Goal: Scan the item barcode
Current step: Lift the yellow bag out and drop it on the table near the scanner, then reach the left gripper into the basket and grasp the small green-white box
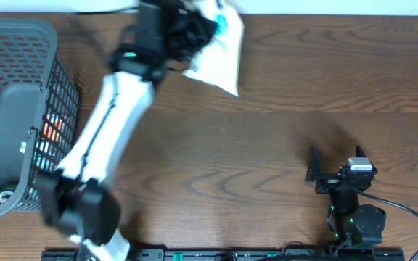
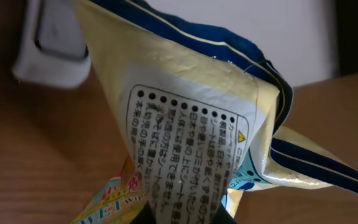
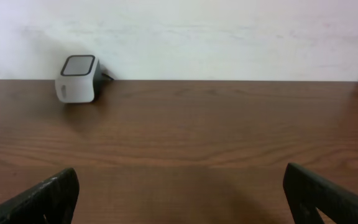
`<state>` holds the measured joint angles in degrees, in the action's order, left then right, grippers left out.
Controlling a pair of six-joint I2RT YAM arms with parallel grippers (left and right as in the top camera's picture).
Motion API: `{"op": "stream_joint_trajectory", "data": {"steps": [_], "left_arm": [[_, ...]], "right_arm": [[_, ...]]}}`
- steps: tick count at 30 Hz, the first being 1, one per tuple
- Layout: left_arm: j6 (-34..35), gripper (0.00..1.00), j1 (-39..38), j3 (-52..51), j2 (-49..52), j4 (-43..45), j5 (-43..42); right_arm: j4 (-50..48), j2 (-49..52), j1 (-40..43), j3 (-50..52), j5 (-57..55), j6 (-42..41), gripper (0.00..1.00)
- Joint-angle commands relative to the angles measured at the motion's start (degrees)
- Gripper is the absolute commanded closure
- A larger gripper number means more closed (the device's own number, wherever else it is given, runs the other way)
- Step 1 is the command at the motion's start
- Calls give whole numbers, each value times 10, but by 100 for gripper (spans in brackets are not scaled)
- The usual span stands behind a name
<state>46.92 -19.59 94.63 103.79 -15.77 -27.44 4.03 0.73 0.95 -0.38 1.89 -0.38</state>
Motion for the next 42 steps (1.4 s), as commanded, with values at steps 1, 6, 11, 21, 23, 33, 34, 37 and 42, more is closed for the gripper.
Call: {"op": "stream_joint_trajectory", "data": {"steps": [1,6,11,21,23,33,34,37,42], "left_arm": [[26,93,-53,9,50,34,50],[28,89,-112,9,125,111,101],[12,30,-143,9,161,139,123],[-129,16,-74,10,67,88,110],[-160,15,-47,10,31,52,111],[-209,12,157,10,-180,-90,110],[-221,12,181,10,-198,-98,111],[-245,12,263,10,-243,-136,140],[-247,12,392,10,-271,-254,242]], "right_arm": [[2,-2,3,1,2,-2,1],[2,-2,3,1,2,-2,1],[2,-2,3,1,2,-2,1],[2,-2,3,1,2,-2,1],[2,-2,3,1,2,-2,1],[2,-2,3,1,2,-2,1],[2,-2,3,1,2,-2,1],[2,-2,3,1,2,-2,1],[2,-2,3,1,2,-2,1]]}}
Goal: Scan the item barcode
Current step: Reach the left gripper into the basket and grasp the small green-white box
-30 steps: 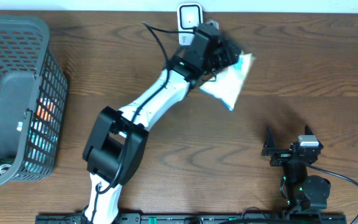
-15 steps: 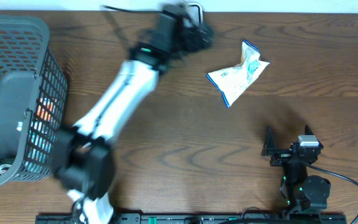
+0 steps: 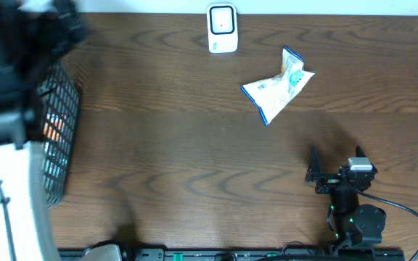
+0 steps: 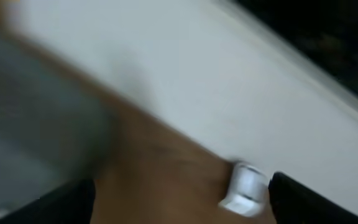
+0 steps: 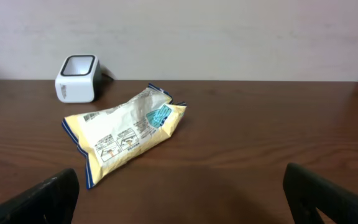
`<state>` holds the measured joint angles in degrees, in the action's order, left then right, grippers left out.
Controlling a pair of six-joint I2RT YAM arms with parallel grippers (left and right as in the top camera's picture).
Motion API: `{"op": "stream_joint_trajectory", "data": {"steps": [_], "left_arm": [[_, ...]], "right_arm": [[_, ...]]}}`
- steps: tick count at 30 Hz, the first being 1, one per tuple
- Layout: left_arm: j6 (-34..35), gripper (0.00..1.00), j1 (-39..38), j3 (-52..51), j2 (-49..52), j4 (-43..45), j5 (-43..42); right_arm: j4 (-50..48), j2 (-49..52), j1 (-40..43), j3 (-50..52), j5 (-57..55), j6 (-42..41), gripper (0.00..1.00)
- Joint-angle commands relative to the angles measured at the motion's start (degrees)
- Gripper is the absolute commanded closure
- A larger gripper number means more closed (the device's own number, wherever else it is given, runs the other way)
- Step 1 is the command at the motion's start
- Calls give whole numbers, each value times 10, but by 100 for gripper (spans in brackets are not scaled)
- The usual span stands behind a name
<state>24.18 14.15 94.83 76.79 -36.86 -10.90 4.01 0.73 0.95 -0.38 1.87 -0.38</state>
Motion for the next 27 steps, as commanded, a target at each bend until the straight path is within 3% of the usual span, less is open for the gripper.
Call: {"op": "stream_joint_trajectory", "data": {"steps": [1,5,10,20,27], "left_arm": [[-23,12,80,7,0,-75,103],[-43,11,157,2,21,-156,170],[-45,11,216,0,71,-234,170],[-45,11,228,0,210,-313,170],[-45,11,228,-2,298,-323,170]], "right_arm": [[3,-2,3,1,2,-2,1],[3,-2,3,1,2,-2,1],[3,-2,3,1,2,-2,1],[3,-2,3,1,2,-2,1],[3,-2,3,1,2,-2,1]]}}
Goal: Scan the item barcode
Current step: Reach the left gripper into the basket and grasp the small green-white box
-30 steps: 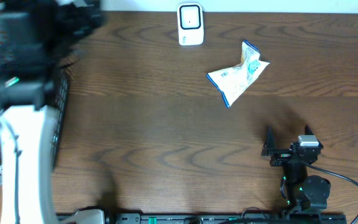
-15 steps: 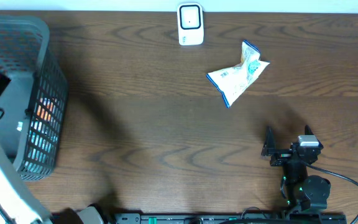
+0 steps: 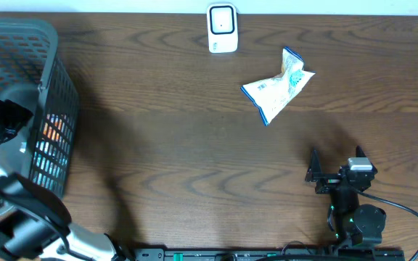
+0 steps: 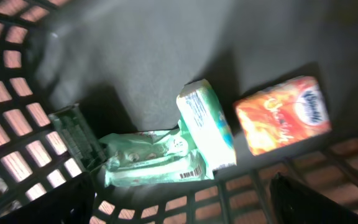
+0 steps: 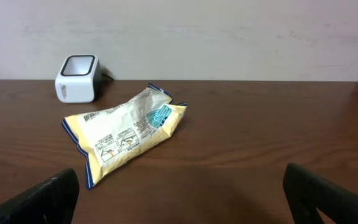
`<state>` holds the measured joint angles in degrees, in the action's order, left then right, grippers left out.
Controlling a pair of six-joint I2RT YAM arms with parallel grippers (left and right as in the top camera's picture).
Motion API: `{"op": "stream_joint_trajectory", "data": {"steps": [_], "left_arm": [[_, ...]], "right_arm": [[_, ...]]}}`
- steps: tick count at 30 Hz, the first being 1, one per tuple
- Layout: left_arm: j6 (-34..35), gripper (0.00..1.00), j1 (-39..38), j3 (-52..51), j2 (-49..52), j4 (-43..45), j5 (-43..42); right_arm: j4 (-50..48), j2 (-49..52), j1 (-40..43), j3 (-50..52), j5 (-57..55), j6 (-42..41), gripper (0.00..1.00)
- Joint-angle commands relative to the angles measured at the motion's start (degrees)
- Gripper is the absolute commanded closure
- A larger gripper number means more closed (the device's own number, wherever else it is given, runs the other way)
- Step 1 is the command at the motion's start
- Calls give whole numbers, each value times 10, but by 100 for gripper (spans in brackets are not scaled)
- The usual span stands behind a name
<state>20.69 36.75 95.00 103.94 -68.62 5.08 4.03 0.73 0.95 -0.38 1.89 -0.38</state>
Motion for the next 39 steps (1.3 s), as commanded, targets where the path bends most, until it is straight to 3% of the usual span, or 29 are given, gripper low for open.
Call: {"op": "stream_joint_trajectory", "data": {"steps": [1,11,24,32,34,38,39], "left_arm": [[-10,11,2,-4,38,-5,10],[-9,11,2,-4,117,47,10],[-4,11,2,-15,125,81,-50],[82,13,2,-59,125,91,-60],[84,18,2,-68,125,97,-60],[83,43,2,-71,125,99,-59],[83,44,2,-71,125,101,-59]], "right_arm": [[2,-2,3,1,2,-2,1],[2,-2,3,1,2,-2,1],[2,-2,3,1,2,-2,1],[2,-2,3,1,2,-2,1],[2,-2,3,1,2,-2,1],[2,-2,3,1,2,-2,1],[2,-2,3,1,2,-2,1]]}}
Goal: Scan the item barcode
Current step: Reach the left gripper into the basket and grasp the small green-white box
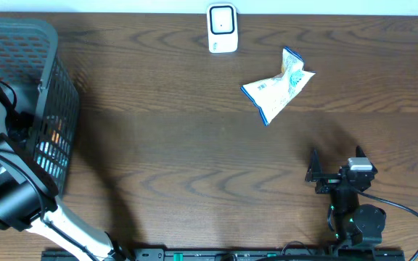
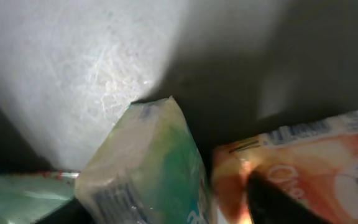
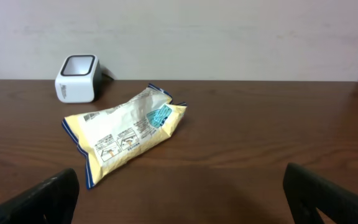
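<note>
The white scanner [image 1: 222,29] stands at the table's far edge, also in the right wrist view [image 3: 78,78]. A yellow snack bag [image 1: 278,85] lies to its right on the wood [image 3: 126,130]. My left arm reaches down into the grey basket [image 1: 20,36]. There my left gripper [image 2: 166,208] is open, with a green packet [image 2: 145,168] between its dark fingers [image 2: 278,199]. An orange packet [image 2: 316,155] lies just to the right, partly behind one finger. My right gripper [image 3: 188,205] is open over bare wood, near the front edge [image 1: 336,174].
The basket's mesh wall [image 1: 60,123] rises on the table's left side. A second pale green packet [image 2: 11,196] lies at the lower left on the basket floor [image 2: 73,62]. A black cable [image 1: 405,214] runs from the right arm's base.
My left gripper has dropped lower inside the basket, from well above the packets to close around the green one. The right arm, scanner and yellow bag are unchanged.
My left gripper held the yellow bag up by the scanner at the back. Then the bag lay on the table right of the scanner and the arm was over the basket, open. Then it looked down on the packets, and now straddles the green one.
</note>
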`<state>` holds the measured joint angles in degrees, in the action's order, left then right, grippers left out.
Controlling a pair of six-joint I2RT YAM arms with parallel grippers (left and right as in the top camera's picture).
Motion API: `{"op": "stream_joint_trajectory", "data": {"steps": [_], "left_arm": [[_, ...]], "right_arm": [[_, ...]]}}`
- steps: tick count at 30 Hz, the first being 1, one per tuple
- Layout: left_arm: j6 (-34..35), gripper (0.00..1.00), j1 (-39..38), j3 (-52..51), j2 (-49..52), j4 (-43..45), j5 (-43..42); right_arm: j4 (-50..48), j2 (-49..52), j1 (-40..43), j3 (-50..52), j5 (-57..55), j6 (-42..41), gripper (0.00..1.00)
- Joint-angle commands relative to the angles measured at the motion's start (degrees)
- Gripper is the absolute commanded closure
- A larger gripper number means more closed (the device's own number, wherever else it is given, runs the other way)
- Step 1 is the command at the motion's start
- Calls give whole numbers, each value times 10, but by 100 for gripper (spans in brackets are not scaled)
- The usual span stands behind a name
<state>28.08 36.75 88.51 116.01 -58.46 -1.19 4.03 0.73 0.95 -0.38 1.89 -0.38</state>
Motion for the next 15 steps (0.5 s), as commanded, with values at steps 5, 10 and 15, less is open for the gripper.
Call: {"op": "stream_joint_trajectory", "data": {"steps": [5,10,15], "left_arm": [[9,63,2,-2,5,-5,4],[9,88,2,40,2,-47,3],[7,88,2,109,-8,-106,3]], "right_arm": [[2,-2,3,1,2,-2,1],[2,-2,3,1,2,-2,1],[2,-2,3,1,2,-2,1]]}}
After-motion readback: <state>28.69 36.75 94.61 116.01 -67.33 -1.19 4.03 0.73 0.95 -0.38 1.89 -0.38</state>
